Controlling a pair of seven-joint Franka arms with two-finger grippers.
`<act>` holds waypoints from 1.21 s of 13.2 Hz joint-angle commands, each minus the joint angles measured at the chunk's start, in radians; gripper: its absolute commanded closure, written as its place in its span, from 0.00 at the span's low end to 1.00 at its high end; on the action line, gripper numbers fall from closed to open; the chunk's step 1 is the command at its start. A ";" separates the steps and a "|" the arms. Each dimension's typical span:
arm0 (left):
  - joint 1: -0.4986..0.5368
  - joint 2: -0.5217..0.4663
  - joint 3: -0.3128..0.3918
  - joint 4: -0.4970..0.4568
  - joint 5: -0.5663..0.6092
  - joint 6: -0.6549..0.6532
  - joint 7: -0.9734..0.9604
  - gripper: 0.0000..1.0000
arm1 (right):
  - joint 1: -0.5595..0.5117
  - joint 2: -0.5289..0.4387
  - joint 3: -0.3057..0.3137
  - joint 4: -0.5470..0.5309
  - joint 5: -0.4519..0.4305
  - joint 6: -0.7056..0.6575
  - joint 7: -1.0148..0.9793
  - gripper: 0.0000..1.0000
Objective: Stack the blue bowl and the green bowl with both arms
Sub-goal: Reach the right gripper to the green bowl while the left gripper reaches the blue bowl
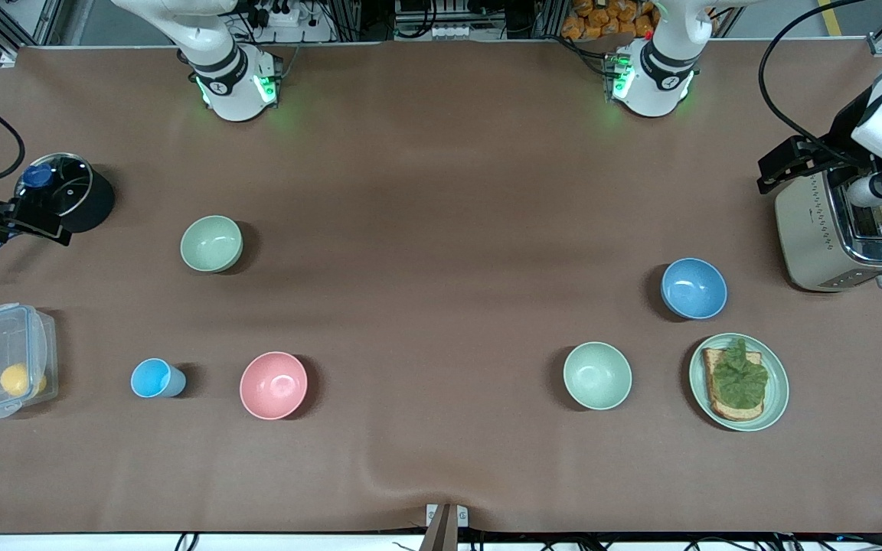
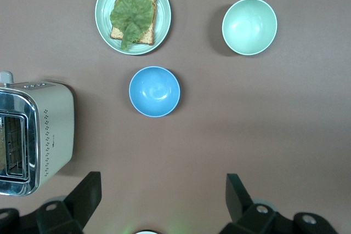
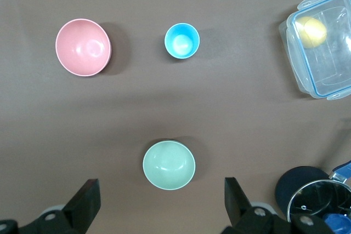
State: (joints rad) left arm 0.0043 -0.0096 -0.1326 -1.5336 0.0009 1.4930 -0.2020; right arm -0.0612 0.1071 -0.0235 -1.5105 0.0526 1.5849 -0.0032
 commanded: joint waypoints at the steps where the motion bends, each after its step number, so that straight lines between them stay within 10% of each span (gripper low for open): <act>1: 0.009 0.000 0.002 0.007 -0.015 -0.005 0.033 0.00 | 0.004 -0.004 0.002 -0.002 -0.002 -0.008 -0.004 0.00; 9: 0.042 0.178 0.074 -0.028 -0.009 0.064 0.102 0.00 | -0.014 0.000 0.002 -0.004 0.007 -0.025 -0.049 0.00; 16: 0.082 0.203 0.074 -0.339 -0.001 0.418 0.104 0.00 | -0.011 -0.095 0.002 -0.291 0.006 0.097 -0.050 0.00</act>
State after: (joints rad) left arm 0.0741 0.2269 -0.0570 -1.7544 0.0010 1.8072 -0.1168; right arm -0.0655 0.0961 -0.0261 -1.6508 0.0531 1.6056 -0.0363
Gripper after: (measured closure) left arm 0.000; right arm 0.000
